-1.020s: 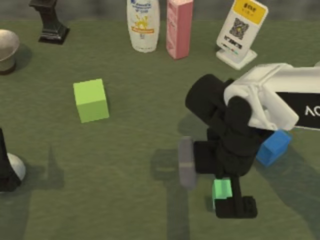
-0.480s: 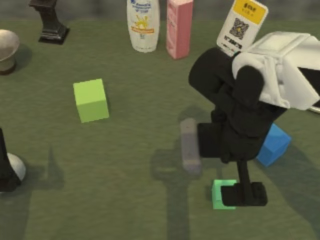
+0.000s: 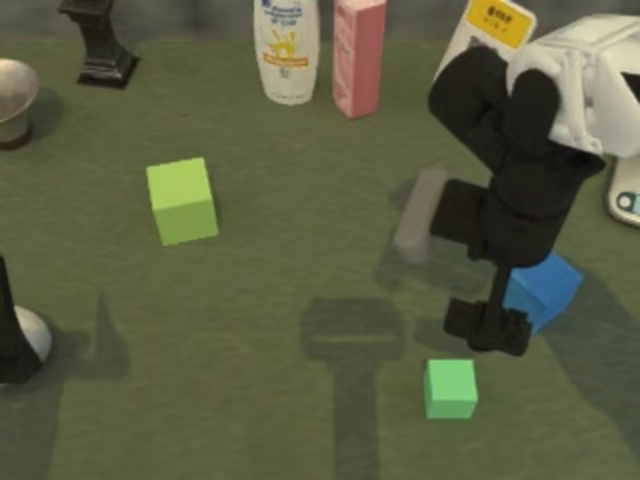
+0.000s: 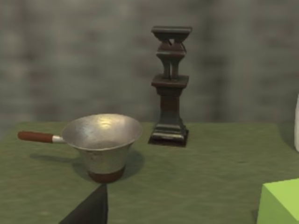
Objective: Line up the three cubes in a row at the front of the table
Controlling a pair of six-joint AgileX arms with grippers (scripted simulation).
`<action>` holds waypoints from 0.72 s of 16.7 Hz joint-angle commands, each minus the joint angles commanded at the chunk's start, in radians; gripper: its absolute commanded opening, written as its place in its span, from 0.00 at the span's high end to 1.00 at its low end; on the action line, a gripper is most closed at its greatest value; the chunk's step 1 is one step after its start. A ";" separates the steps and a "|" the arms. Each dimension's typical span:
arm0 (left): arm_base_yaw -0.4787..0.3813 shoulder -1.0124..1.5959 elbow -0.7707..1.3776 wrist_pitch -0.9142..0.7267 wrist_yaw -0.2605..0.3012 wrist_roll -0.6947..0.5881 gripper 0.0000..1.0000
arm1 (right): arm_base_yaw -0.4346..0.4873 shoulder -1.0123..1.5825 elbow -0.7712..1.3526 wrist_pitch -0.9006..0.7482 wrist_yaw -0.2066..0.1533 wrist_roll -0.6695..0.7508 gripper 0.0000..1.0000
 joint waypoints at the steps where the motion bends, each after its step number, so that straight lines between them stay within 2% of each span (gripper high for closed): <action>1: 0.000 0.000 0.000 0.000 0.000 0.000 0.00 | -0.040 0.018 0.018 -0.005 0.002 0.066 0.00; 4: 0.000 0.000 0.000 0.000 0.000 0.000 0.00 | -0.151 0.066 0.070 -0.015 0.010 0.228 0.00; 6: 0.000 0.000 0.000 0.000 0.000 0.000 0.00 | -0.202 0.083 0.094 -0.017 0.013 0.286 0.00; 12: 0.000 0.000 0.000 0.000 0.000 0.000 0.00 | -0.213 0.084 0.095 -0.012 0.014 0.300 0.00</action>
